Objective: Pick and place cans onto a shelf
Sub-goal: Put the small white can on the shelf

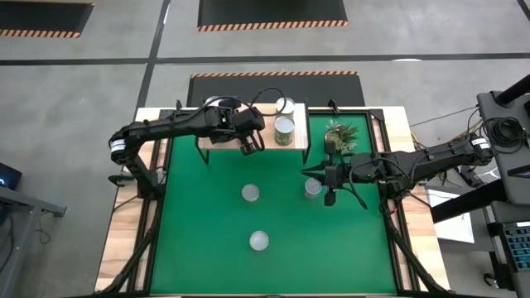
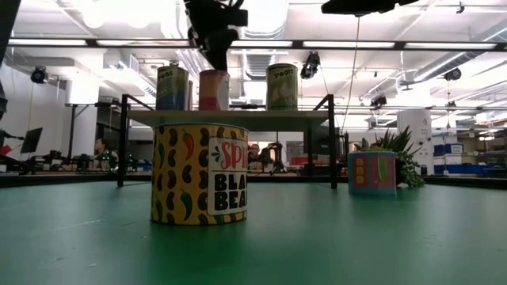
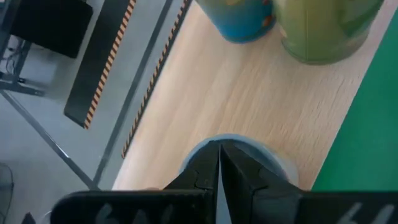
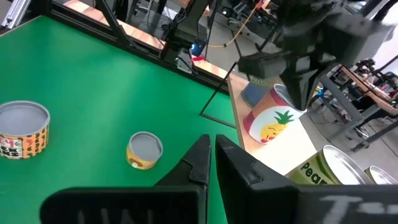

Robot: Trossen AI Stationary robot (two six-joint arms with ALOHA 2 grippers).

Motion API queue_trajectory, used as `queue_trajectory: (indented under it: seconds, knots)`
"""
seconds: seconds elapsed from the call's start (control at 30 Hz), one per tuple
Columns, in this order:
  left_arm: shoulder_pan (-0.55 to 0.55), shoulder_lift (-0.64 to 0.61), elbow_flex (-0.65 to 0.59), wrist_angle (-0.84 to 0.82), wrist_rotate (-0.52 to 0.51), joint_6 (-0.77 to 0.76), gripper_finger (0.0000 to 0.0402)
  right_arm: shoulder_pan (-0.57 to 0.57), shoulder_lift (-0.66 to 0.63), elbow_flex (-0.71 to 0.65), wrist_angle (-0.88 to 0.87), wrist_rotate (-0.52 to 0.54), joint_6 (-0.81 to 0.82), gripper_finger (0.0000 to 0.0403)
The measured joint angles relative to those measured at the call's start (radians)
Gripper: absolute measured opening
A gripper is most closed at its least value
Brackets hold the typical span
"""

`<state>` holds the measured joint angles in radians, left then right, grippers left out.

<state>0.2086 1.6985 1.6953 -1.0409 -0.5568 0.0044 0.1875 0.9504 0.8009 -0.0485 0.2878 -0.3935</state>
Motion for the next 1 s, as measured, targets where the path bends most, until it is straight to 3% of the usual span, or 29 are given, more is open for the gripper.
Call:
queue_trajectory:
  seconds: [0.2,0.4,0.53,0.8,1.0]
  knots:
    - [-0.011,-0.02,0.077,-0.158,0.035,0.071,0.0,0.0,0.0,0.0,-0.002,0.0,0.0,0.0013]
    - [-0.01,-0.026,0.07,-0.247,0.052,0.086,0.0,0.0,0.0,0.0,-0.002,0.0,0.0,0.0013]
    - [-0.011,-0.023,0.064,-0.247,0.058,0.092,0.0,0.0,0.001,0.0,-0.002,0.0,0.0,0.0013]
    - [-0.016,-0.022,0.063,-0.227,0.176,0.049,0.0,0.0,0.001,0.0,-0.002,0.0,0.0,0.0013]
    - [-0.019,-0.019,0.062,-0.189,0.177,0.014,0.0,0.0,0.001,0.0,-0.002,0.0,0.0,0.0013]
